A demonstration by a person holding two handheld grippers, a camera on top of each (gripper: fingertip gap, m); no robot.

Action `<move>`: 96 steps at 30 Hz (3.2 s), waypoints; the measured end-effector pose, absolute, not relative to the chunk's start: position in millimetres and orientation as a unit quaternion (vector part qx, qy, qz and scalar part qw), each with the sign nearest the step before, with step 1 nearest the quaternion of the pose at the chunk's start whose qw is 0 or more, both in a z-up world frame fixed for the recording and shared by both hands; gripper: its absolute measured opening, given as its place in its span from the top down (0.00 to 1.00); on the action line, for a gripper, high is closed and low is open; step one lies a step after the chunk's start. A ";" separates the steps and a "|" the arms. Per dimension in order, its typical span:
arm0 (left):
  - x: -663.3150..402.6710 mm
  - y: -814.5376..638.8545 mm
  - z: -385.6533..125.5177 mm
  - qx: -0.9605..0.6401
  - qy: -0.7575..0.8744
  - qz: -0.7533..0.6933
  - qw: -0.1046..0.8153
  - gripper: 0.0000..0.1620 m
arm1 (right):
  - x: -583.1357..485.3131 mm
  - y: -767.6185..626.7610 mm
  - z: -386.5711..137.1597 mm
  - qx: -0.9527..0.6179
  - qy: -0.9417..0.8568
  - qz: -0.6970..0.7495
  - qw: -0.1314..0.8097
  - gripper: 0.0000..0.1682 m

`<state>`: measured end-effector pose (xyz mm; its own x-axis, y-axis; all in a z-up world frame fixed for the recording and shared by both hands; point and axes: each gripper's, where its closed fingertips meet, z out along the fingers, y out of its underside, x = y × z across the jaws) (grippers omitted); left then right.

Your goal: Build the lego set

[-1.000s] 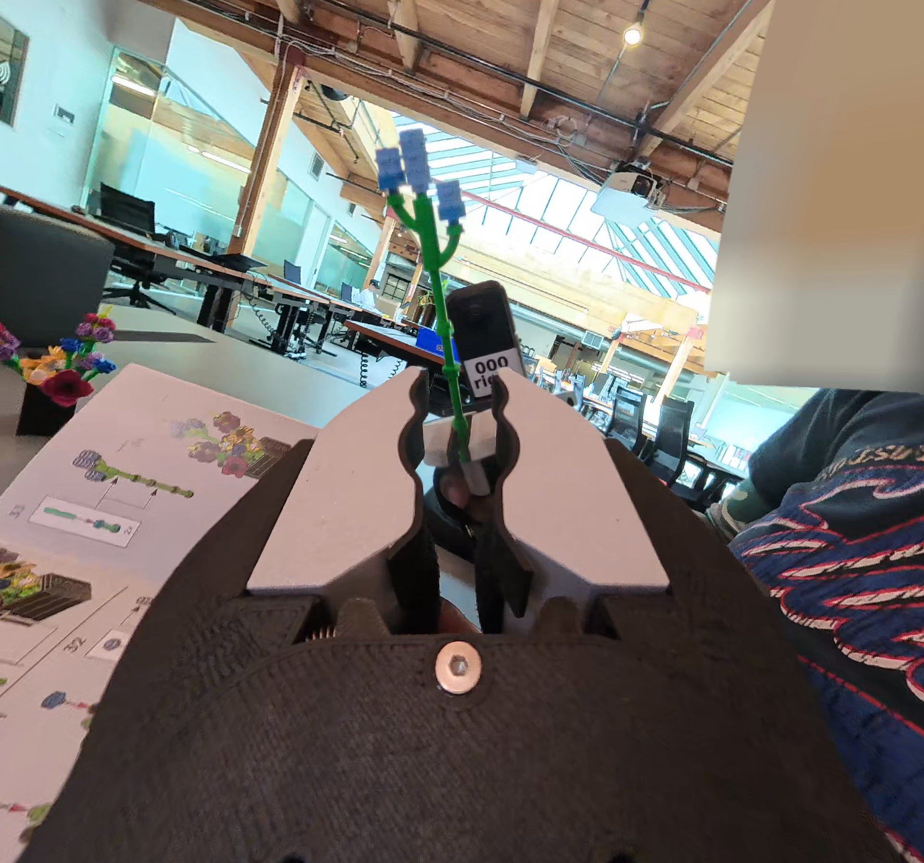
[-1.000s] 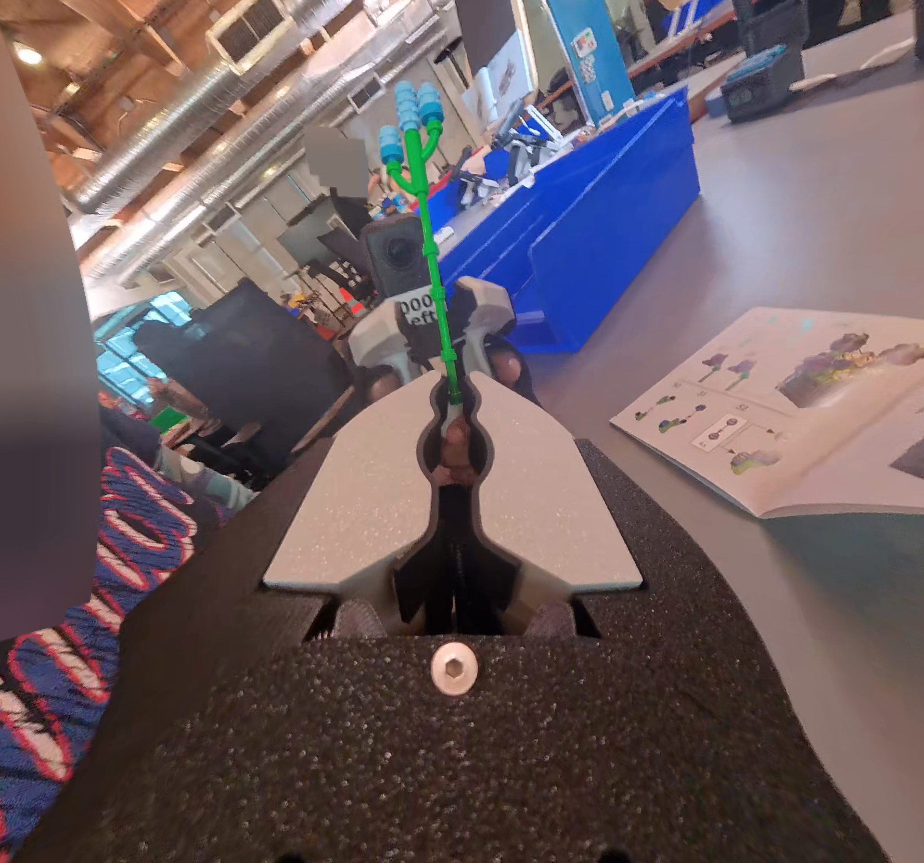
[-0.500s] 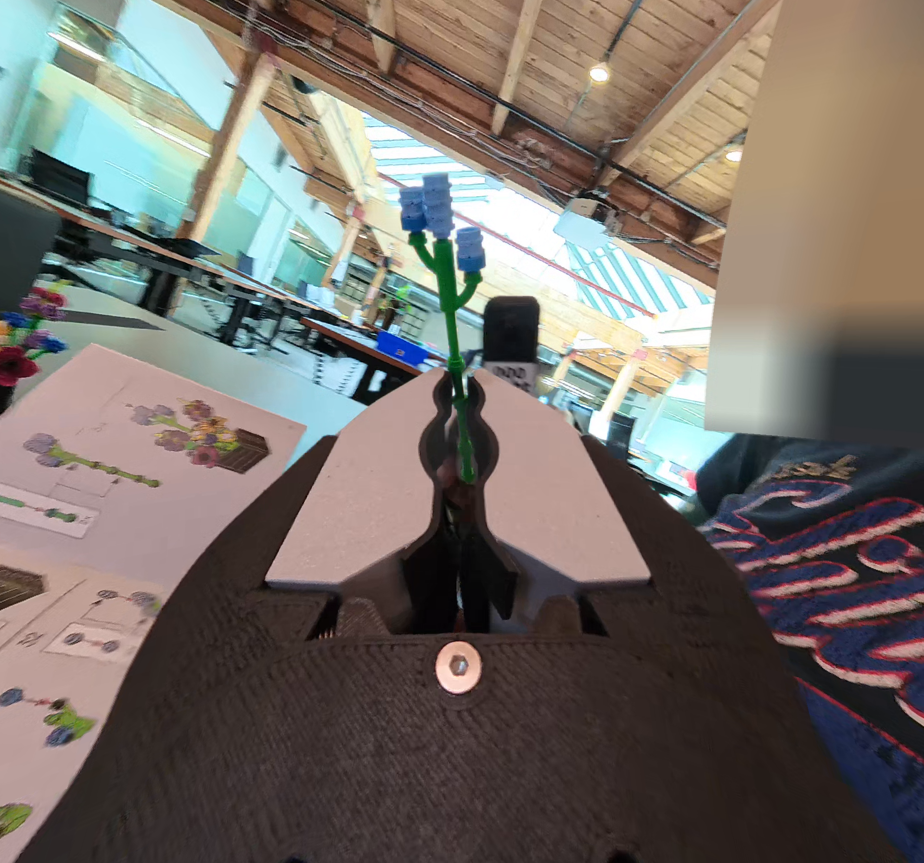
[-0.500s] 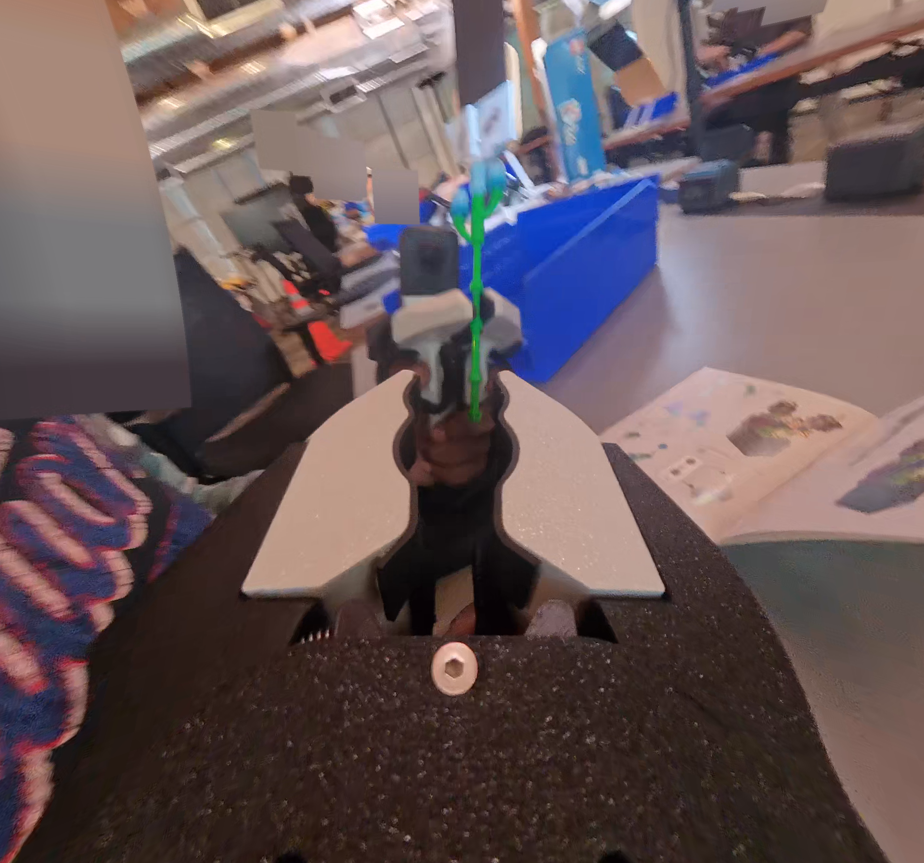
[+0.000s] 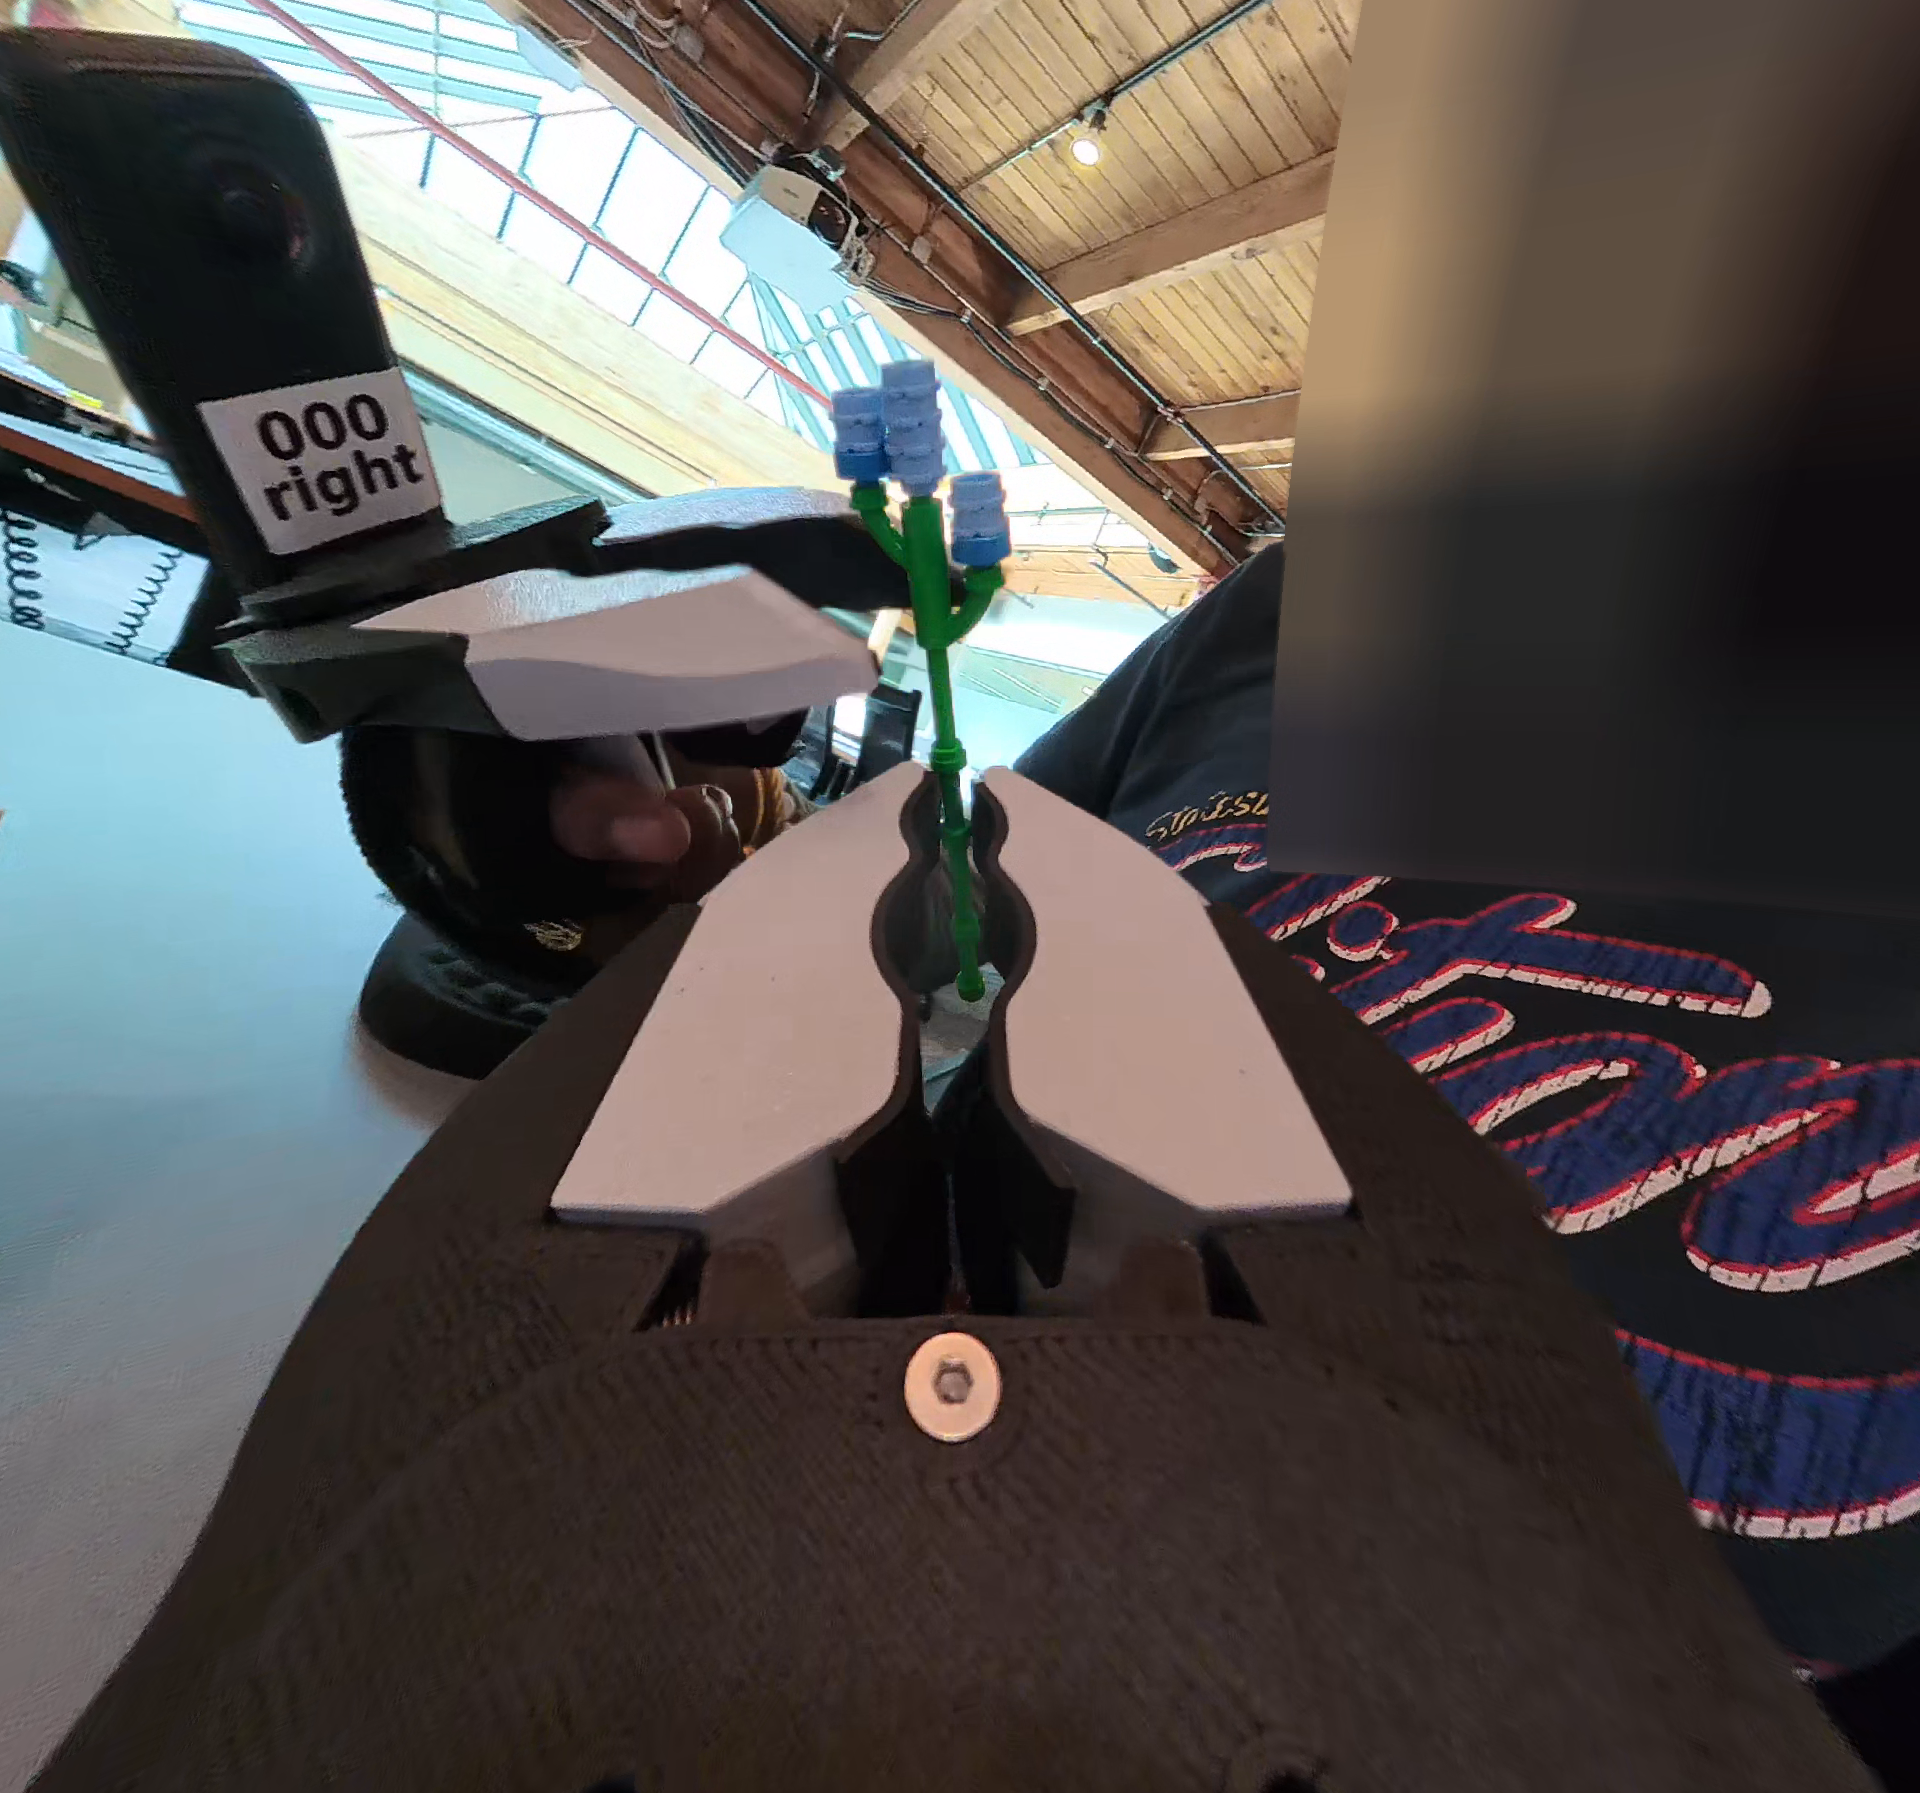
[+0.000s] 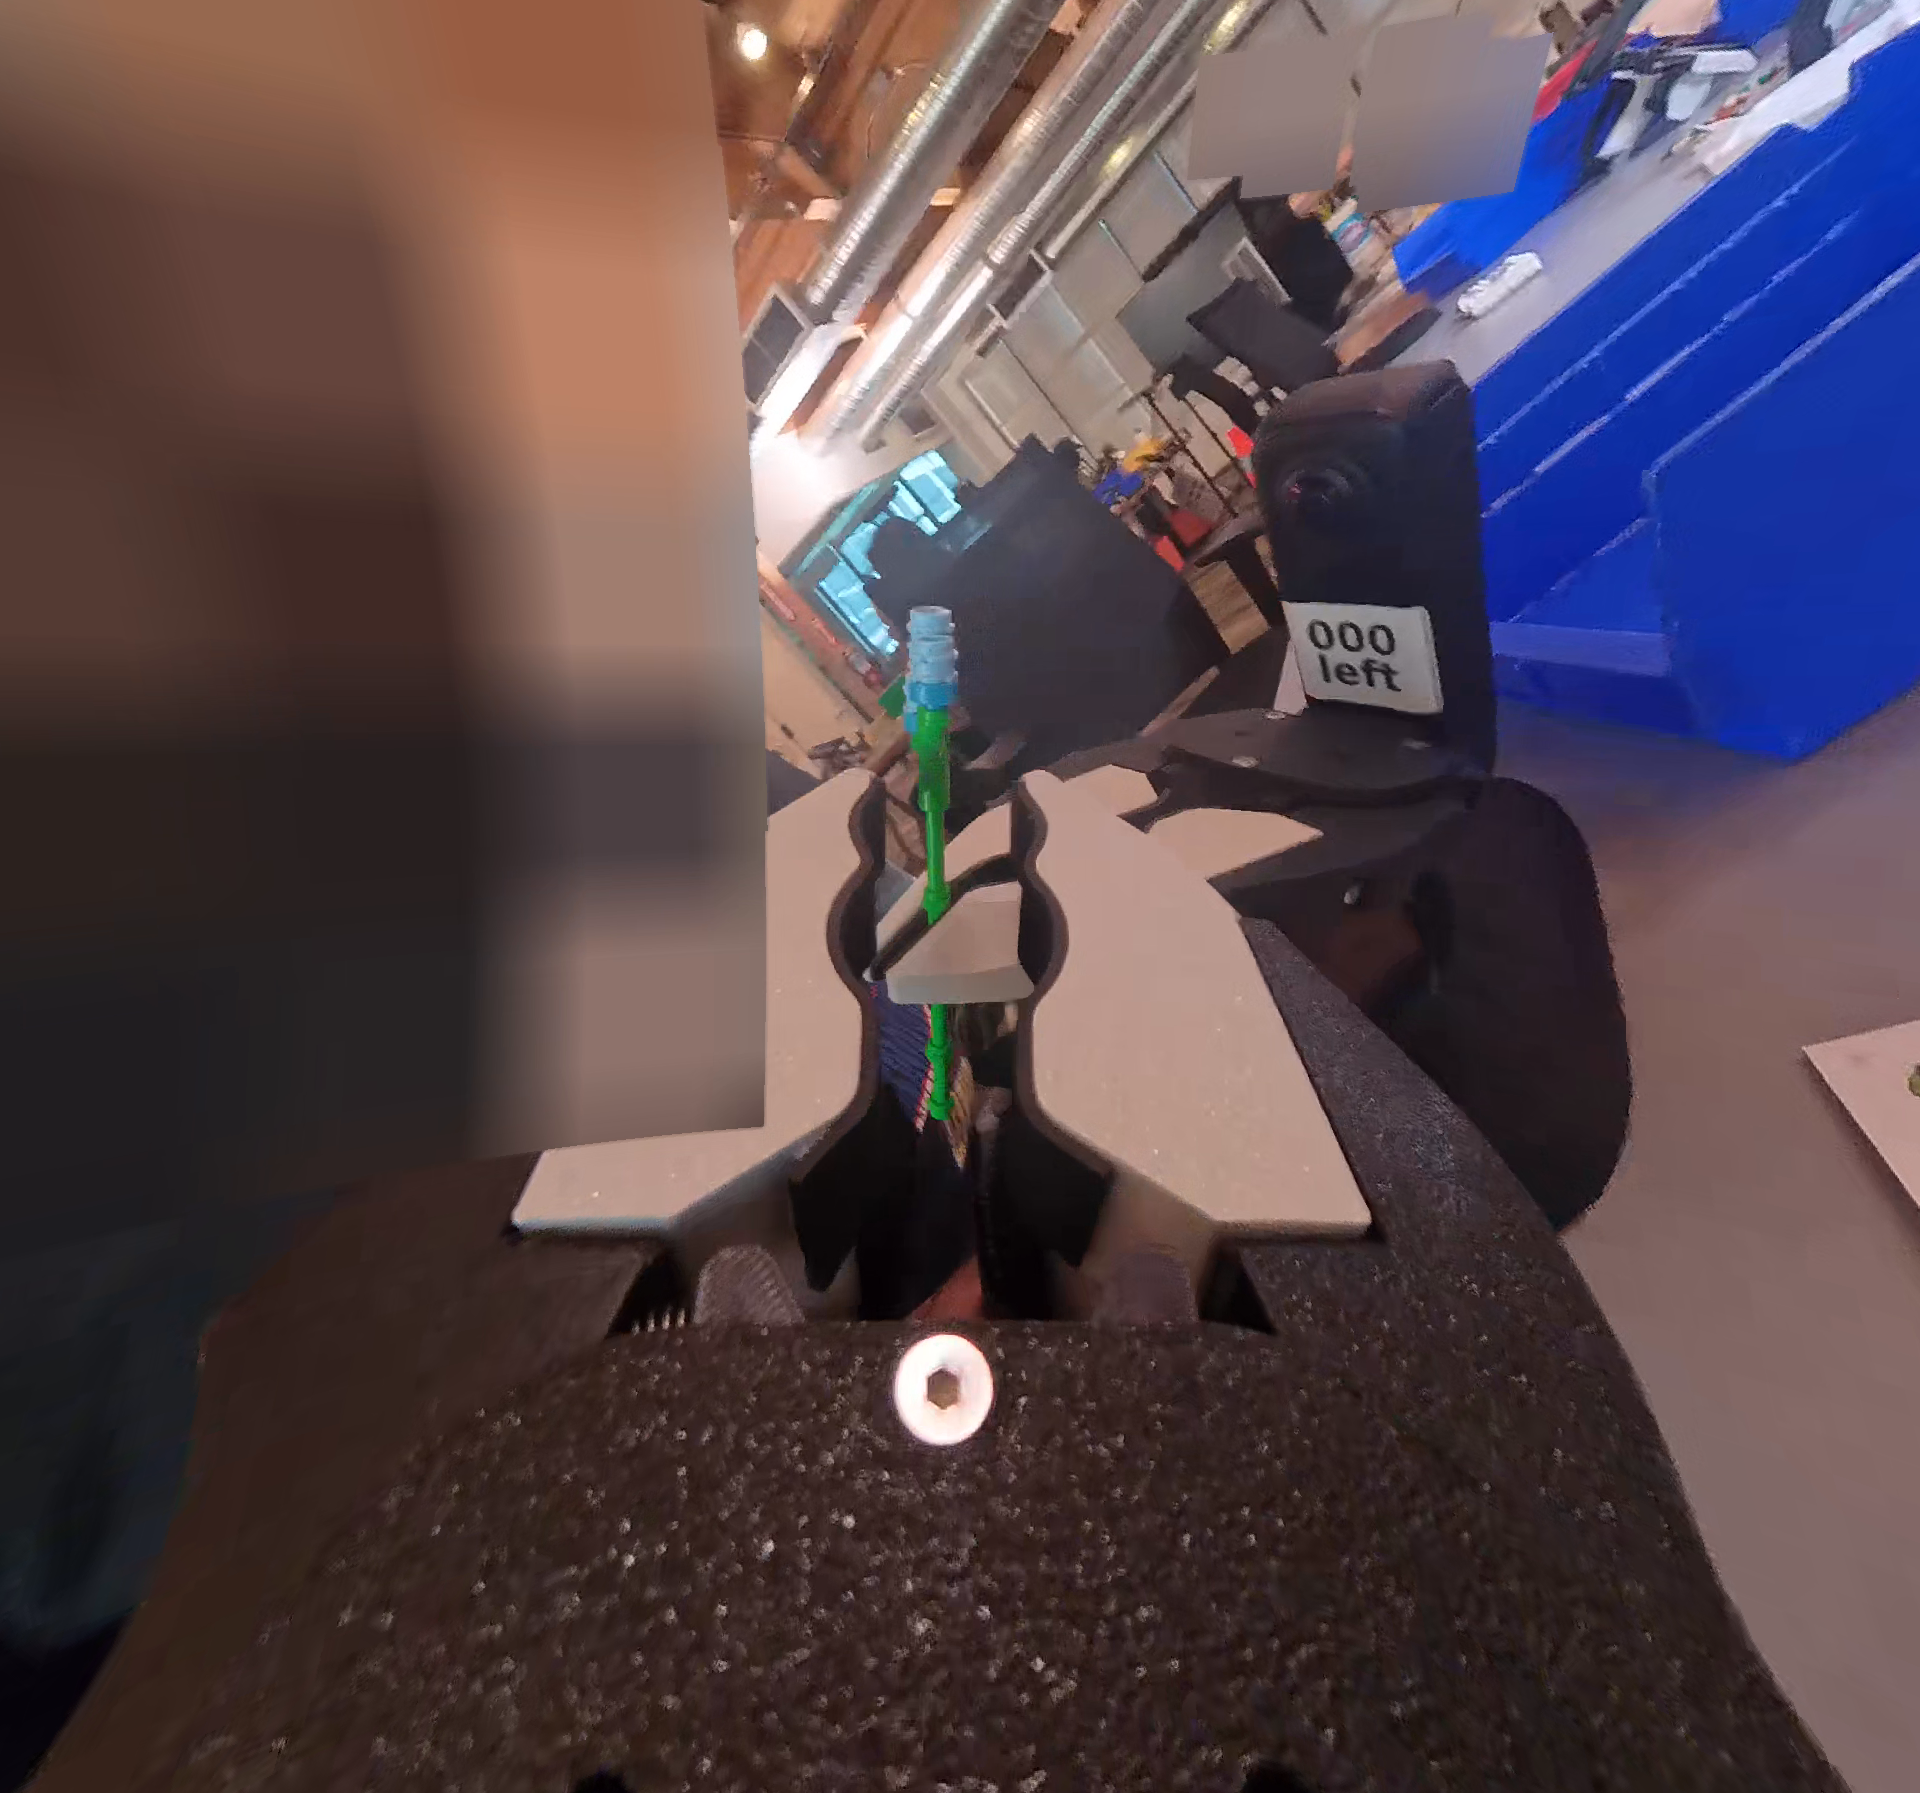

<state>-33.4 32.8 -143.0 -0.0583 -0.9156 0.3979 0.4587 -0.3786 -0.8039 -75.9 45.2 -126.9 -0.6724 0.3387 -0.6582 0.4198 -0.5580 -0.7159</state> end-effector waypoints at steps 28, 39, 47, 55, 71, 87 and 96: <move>-58.1 86.8 -153.1 -0.548 0.098 -0.571 0.603 0.40 | -64.8 207.5 -57.9 0.472 0.361 -0.716 -0.367 0.97; -61.2 87.4 -153.0 -0.546 0.094 -0.566 0.610 0.43 | -101.3 355.3 -131.8 0.555 0.311 -0.468 -0.613 0.97; -56.3 87.6 -155.0 -0.553 0.105 -0.577 0.592 0.45 | -124.7 360.5 -157.3 0.548 0.372 -0.411 -0.626 0.97; -54.9 86.0 -154.7 -0.550 0.112 -0.582 0.588 0.48 | -133.0 357.3 -171.0 0.532 0.422 -0.364 -0.638 0.97; -55.6 85.3 -154.3 -0.548 0.112 -0.581 0.591 0.49 | -133.6 355.5 -172.7 0.512 0.417 -0.372 -0.652 0.97; -54.6 85.3 -154.7 -0.550 0.114 -0.580 0.590 0.49 | -119.2 358.2 -167.6 0.483 0.363 -0.435 -0.668 0.97; -54.0 85.5 -155.0 -0.552 0.116 -0.579 0.589 0.49 | -120.1 351.1 -171.5 0.468 0.392 -0.424 -0.669 0.97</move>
